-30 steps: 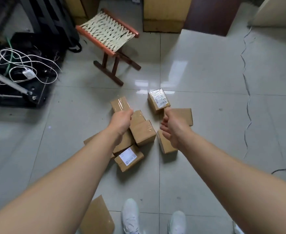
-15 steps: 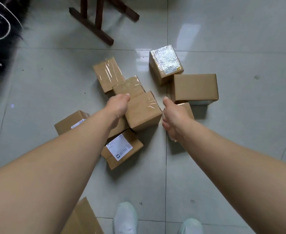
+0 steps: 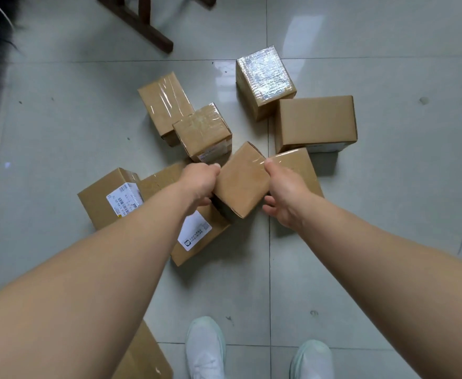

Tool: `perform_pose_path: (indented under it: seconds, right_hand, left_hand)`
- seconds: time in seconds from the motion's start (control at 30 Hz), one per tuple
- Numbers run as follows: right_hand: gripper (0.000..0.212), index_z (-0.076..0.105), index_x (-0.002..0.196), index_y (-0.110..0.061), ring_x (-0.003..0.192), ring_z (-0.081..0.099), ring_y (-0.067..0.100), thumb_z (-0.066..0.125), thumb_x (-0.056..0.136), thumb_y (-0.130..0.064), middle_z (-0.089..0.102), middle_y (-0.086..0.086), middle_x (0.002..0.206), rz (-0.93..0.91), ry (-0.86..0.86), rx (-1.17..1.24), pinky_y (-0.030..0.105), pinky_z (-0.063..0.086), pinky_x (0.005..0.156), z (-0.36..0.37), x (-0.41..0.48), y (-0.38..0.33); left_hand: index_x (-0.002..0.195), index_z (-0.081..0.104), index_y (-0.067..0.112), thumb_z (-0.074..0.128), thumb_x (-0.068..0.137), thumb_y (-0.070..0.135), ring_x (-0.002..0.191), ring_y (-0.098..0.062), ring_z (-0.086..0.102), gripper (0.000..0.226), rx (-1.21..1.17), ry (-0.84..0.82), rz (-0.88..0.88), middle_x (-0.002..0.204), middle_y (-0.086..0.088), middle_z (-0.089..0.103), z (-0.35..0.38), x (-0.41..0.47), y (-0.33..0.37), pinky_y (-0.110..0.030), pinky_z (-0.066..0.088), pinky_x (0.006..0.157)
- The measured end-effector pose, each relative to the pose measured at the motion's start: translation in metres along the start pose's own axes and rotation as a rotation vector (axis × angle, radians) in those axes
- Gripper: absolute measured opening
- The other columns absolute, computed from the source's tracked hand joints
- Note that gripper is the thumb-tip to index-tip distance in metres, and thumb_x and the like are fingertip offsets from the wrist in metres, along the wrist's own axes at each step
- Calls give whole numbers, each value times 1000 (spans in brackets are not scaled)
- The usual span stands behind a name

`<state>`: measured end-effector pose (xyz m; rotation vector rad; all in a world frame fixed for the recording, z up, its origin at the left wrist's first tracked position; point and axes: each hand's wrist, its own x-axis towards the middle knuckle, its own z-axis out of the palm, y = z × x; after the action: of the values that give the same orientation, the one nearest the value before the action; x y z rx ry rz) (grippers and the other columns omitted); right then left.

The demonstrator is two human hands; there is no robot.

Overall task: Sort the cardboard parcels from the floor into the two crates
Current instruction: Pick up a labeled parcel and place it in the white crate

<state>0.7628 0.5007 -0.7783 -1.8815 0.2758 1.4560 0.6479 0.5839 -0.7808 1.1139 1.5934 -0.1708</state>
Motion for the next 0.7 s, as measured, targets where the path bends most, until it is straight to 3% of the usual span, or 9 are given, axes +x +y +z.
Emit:
perform_pose_path:
  seconds: [0.07, 0.13, 0.2, 0.27, 0.3, 0.4, 0.5, 0.63, 0.7]
  right_hand:
    - [45, 38, 135, -25, 83, 56, 18, 46, 96, -46, 55, 1, 103, -3, 20, -16, 34, 47, 64, -8, 3, 7]
    - [49, 37, 137, -26, 84, 60, 20, 46, 95, -49, 58, 3, 108, 12, 43, -31, 31, 46, 54, -19, 7, 15]
    - [50, 35, 139, -26, 83, 61, 21, 44, 95, -49, 58, 4, 116, 24, 63, -29, 28, 46, 47, -31, 12, 24]
    - [53, 33, 140, -24, 85, 60, 21, 44, 95, -50, 57, 5, 118, 11, 82, -38, 31, 47, 50, -40, 17, 34]
    - [56, 33, 141, -23, 87, 60, 22, 45, 94, -51, 58, 6, 117, 6, 93, -37, 33, 48, 54, -45, 20, 39]
    - [58, 42, 136, -21, 85, 64, 19, 45, 92, -58, 64, 4, 113, 21, 119, 8, 27, 42, 52, -54, 28, 53]
    - [59, 52, 128, -21, 78, 64, 15, 44, 89, -64, 68, 1, 108, 42, 102, 32, 25, 38, 49, -59, 34, 64]
    - [56, 59, 118, -22, 78, 64, 17, 41, 89, -66, 69, 1, 97, 49, 31, 54, 29, 41, 53, -62, 42, 74]
    - [55, 61, 119, -23, 77, 63, 15, 41, 90, -65, 69, 0, 96, 56, 21, 65, 31, 38, 49, -65, 46, 75]
  left_hand:
    - [96, 63, 12, 49, 96, 22, 99, -25, 53, 16, 34, -45, 16, 109, -9, 56, 9, -2, -10, -37, 49, 84]
    - [107, 65, 6, 51, 95, 12, 103, -20, 50, 20, 45, -110, 26, 112, -5, 56, 19, -4, -20, -34, 45, 87]
    - [101, 68, 8, 49, 95, 8, 111, -18, 49, 20, 34, -188, 11, 111, 0, 57, 29, -6, -28, -33, 42, 97]
    - [90, 68, 13, 45, 95, 5, 113, -17, 50, 24, 36, -218, -8, 104, 1, 60, 39, -7, -34, -32, 40, 100]
    - [88, 67, 14, 43, 94, 3, 113, -17, 52, 27, 35, -220, -12, 105, 0, 61, 43, -6, -38, -30, 41, 95]
    - [114, 61, 10, 46, 93, 1, 107, -23, 62, 27, 21, -238, -36, 115, -9, 62, 51, 2, -46, -30, 49, 83]
    - [132, 40, 13, 43, 97, 4, 91, -26, 68, 36, -4, -231, -53, 114, -11, 60, 58, 10, -51, -39, 53, 91]
    - [105, 44, 9, 37, 101, 16, 66, -24, 65, 11, 29, -150, -66, 93, -13, 64, 67, 22, -53, -41, 54, 85]
    - [85, 44, 14, 36, 102, 25, 62, -20, 62, 22, 46, -97, -74, 82, -10, 62, 70, 25, -50, -38, 55, 81]
